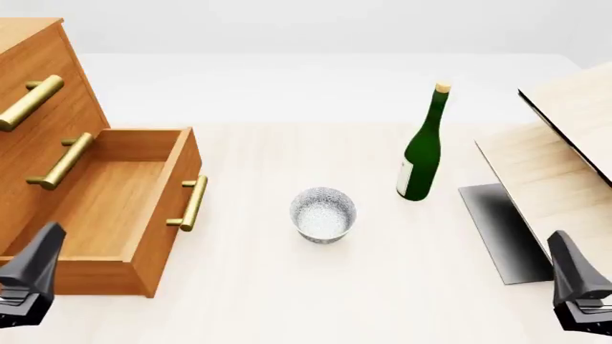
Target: Put the bowl in the bottom drawer of the cabinet and close it.
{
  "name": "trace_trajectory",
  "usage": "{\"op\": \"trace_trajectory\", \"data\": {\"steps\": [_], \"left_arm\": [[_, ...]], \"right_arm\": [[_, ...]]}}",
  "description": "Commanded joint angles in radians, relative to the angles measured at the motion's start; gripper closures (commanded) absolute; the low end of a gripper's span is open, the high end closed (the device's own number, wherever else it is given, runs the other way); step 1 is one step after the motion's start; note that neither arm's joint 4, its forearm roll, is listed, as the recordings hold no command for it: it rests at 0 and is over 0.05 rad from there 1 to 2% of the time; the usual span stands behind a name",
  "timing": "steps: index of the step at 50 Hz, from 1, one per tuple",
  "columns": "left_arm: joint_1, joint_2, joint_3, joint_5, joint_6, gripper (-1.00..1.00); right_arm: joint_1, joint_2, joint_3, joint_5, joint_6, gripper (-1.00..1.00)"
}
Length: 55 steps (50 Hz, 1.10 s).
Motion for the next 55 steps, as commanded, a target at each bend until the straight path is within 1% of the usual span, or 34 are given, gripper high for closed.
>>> {"op": "trace_trajectory", "data": {"steps": [1, 7, 9, 14, 17, 20, 25, 28, 31, 36, 45, 50, 55], "left_arm": [[-0.041, 0.036, -0.068, 0.060, 0.005, -1.00], [-0.065, 0.060, -0.116, 0.099, 0.022, -1.00], [-0.073, 0.066, -0.134, 0.115, 0.018, -1.00], [-0.094, 0.080, -0.158, 0.146, 0.033, -1.00], [-0.096, 0.119, -0.179, 0.154, 0.026, -1.00], [-0.115, 0.128, -0.198, 0.182, 0.030, -1.00], [-0.127, 0.162, -0.213, 0.196, 0.026, -1.00], [-0.142, 0.187, -0.243, 0.217, -0.020, -1.00], [-0.139, 0.195, -0.253, 0.225, -0.017, -1.00], [-0.149, 0.234, -0.267, 0.237, -0.053, -1.00], [-0.149, 0.271, -0.295, 0.258, -0.058, -1.00], [-0.157, 0.304, -0.329, 0.280, -0.083, -1.00], [-0.141, 0.345, -0.350, 0.288, -0.089, -1.00]], "right_arm": [[0.000, 0.000, 0.000, 0.000, 0.000, -1.00], [0.000, 0.000, 0.000, 0.000, 0.000, -1.00], [0.000, 0.000, 0.000, 0.000, 0.000, -1.00], [0.000, 0.001, 0.000, 0.000, 0.000, -1.00], [0.001, 0.001, 0.000, 0.000, 0.000, -1.00], [0.001, 0.001, 0.000, 0.000, 0.000, -1.00], [0.001, 0.000, 0.000, 0.000, -0.001, -1.00], [0.001, 0.000, 0.000, 0.000, -0.001, -1.00], [0.001, 0.001, 0.000, 0.000, -0.001, -1.00], [0.001, 0.000, 0.000, 0.000, -0.001, -1.00], [0.001, 0.000, 0.000, 0.000, -0.001, -1.00], [0.001, 0.000, 0.000, 0.000, 0.000, -1.00], [0.001, 0.001, 0.000, 0.000, -0.001, -1.00]]}}
